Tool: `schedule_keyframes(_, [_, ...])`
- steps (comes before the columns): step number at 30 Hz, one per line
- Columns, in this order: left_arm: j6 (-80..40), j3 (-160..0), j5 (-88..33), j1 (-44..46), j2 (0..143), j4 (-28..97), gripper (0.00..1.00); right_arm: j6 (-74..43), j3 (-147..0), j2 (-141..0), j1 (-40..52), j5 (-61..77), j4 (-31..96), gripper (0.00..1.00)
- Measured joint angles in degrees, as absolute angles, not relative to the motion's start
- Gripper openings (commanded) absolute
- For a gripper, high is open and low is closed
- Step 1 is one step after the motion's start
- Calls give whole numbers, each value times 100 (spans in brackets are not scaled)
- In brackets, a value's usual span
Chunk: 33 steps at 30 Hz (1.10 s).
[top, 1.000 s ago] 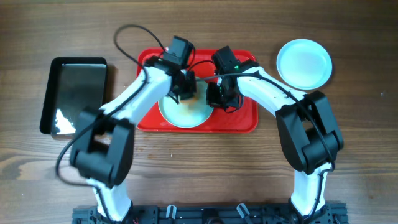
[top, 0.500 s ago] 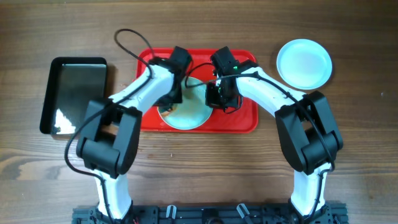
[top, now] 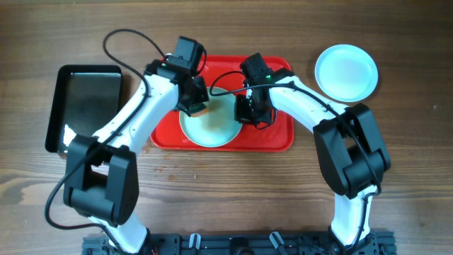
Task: Clean dirty plates on tray and stack at the side
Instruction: 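Scrub the last plate with the sponge in the left gripper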
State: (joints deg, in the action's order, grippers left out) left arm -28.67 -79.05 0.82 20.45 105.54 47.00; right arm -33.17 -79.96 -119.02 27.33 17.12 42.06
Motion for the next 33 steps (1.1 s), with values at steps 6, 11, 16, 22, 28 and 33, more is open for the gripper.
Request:
schedule_keyframes(6, [-2888,-7341,-810,2585,10877,4185,4,-3317,-7996,-11902,2733,1712,4206,4])
schedule_keyframes(11, [-2888,-7264,-694,2749,11166,4117,4,-3315,-7996,-11902,2733,1712,4209,4])
schedule_keyframes(16, [-2884,-7319,967,2744,11166,4849,4,-3310,-7996,-11902,2733,1710,4213,4])
schedule_keyframes(22, [-2884,-7312,3013,2735,11216,4685,4,-3295,-7996,-11902,2797,1763,4191,4])
schedule_keyframes(28, [-2882,-7913,3677,2606,11255,4646,4,-3271,-7996,-11902,2742,1752,4305,4])
schedule_keyframes(33, [-2884,-7999,1712,2580,11238,4320,4,-3271,-7996,-11902,2742,1752,4307,4])
